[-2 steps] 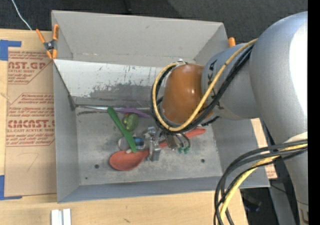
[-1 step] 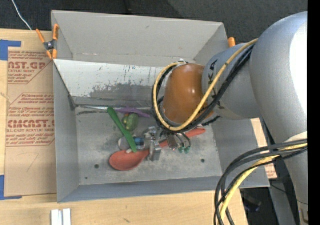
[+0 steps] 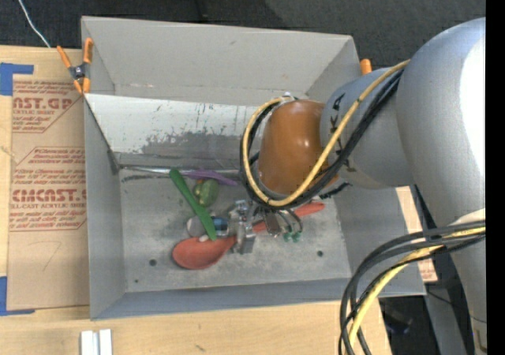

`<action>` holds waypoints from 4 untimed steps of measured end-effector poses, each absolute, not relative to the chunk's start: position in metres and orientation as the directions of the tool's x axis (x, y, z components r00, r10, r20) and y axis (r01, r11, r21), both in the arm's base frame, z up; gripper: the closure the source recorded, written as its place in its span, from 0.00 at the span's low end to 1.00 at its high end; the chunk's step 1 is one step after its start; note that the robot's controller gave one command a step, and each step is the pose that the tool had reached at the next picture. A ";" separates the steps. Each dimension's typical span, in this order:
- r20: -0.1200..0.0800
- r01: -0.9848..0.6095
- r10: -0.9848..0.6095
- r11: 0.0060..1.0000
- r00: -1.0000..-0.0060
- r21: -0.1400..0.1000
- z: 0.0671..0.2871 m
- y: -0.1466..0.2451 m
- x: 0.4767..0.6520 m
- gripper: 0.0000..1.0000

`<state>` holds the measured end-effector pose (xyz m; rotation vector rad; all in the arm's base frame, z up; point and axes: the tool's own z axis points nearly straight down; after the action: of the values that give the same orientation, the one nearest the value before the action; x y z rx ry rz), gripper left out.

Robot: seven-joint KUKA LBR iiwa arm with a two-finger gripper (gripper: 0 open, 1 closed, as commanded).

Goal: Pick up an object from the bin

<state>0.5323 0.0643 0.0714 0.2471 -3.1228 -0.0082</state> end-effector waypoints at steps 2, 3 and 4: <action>0.009 -0.158 -0.158 0.987 -0.987 0.005 0.111 0.064 0.532 1.00; 0.016 -0.158 -0.158 0.987 -0.987 0.005 0.128 0.064 0.530 1.00; 0.015 -0.158 -0.158 0.987 -0.987 0.005 0.150 0.064 0.530 1.00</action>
Offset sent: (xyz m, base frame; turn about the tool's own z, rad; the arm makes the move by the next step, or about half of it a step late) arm 0.0000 0.0001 0.0631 0.0000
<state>0.5304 0.0642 0.1501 0.2472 -3.1165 -0.0060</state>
